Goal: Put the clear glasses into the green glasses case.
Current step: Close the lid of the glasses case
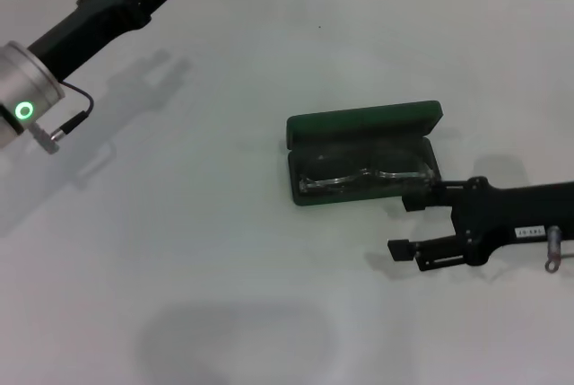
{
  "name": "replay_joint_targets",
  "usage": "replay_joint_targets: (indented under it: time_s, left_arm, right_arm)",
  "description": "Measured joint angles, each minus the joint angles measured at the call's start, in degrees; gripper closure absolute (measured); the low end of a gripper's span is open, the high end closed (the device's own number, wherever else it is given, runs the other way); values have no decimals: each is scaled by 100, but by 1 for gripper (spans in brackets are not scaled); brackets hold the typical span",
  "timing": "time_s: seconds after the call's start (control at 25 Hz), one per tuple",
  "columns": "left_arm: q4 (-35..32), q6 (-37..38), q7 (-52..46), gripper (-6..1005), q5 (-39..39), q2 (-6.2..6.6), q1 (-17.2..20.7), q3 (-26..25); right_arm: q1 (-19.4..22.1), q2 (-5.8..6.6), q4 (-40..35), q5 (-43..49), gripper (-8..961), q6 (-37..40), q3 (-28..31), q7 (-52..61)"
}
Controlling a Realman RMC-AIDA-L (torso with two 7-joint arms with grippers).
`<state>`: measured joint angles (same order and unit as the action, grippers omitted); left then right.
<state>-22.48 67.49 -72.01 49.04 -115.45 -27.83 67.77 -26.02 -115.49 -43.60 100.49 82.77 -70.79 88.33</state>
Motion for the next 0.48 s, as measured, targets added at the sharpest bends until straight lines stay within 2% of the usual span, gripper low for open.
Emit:
replay_joint_targets:
  time_s: [0.32, 0.48]
  left_arm:
    - [-19, -483, 44, 457, 1, -8, -102, -19]
    - [-20, -499, 285, 457, 4, -73, -105, -19]
  right_arm:
    - [-56, -30, 925, -593, 113, -245, 29, -118]
    - [-191, -41, 1222, -750, 113, -472, 22, -139]
